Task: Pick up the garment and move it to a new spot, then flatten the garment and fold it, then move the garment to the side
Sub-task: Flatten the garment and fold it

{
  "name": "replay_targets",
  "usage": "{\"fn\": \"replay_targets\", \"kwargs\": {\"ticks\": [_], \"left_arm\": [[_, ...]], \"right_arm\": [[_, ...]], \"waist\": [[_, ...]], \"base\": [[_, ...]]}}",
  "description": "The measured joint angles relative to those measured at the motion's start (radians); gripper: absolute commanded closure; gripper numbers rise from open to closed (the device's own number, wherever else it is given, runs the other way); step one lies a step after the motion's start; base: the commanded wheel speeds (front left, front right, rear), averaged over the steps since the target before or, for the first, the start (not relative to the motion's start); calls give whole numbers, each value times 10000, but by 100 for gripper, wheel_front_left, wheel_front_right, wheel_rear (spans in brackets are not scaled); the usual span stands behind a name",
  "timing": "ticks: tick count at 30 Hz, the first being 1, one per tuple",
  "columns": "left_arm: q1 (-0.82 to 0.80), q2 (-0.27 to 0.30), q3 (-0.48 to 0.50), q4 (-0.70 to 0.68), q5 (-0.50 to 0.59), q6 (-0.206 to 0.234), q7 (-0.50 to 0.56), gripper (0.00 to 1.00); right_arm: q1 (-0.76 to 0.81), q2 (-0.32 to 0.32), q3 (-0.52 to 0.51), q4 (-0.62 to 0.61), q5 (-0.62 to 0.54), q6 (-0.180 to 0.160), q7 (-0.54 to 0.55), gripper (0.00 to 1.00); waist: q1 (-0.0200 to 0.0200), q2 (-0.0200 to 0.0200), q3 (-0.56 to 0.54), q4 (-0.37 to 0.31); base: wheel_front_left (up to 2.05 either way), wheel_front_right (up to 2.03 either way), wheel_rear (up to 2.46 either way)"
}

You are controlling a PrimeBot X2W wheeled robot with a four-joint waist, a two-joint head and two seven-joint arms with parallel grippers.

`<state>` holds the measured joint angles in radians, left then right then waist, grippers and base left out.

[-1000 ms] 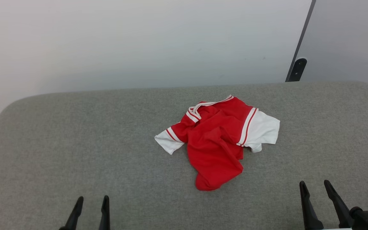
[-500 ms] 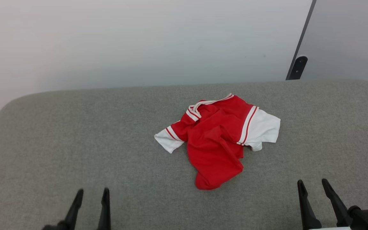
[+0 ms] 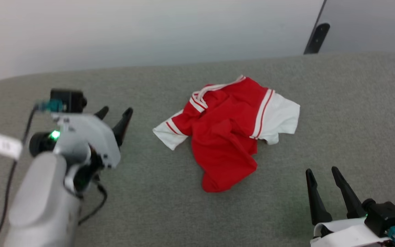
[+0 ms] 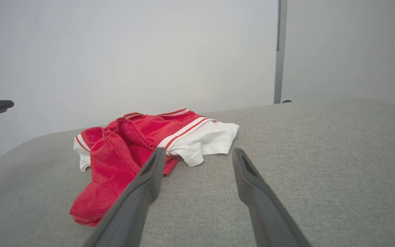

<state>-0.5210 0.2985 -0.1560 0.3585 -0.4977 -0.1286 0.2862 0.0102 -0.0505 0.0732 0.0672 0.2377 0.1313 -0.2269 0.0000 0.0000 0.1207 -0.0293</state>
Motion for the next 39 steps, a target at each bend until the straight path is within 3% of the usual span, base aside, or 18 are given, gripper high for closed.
{"fn": "replay_targets", "kwargs": {"ticks": [5,12,22,32,33,35,36,39], "left_arm": [[-1592,59,-113,1839,-1233,-2,2828,0],[-2467,182,-424,3749,-1352,399,4846,0],[-3077,-242,-506,4702,-1678,349,5055,0],[-3531,-290,-757,5377,-1779,173,5056,0],[-3573,-293,-857,5409,-1760,138,5064,41],[-3622,-303,-943,5471,-1743,125,5037,92],[-3643,-293,-949,5528,-1772,119,5007,100],[-3681,-353,-934,5651,-1988,50,4897,100]], "right_arm": [[-319,-10,140,349,105,0,-178,0],[-614,-8,284,640,242,0,-301,0],[-863,-8,330,621,257,0,-339,0],[-1005,-6,399,468,357,0,-341,0],[-1031,-4,395,466,357,0,-341,0],[-1038,-8,360,456,384,0,-341,0],[-1038,-8,341,454,414,0,-341,0],[-1039,-6,263,441,418,0,-341,0]], "waist": [[0,0,342,-316],[0,0,679,-847],[0,0,1063,-1329],[0,0,1352,-1538],[0,0,1377,-1553],[0,-1,1411,-1566],[0,0,1415,-1563],[0,0,1396,-1519]], "base": [[0,0,0],[0,0,0],[0,0,0],[0,0,0],[0,0,0],[0,0,0],[0,0,0],[0,0,0]]}}
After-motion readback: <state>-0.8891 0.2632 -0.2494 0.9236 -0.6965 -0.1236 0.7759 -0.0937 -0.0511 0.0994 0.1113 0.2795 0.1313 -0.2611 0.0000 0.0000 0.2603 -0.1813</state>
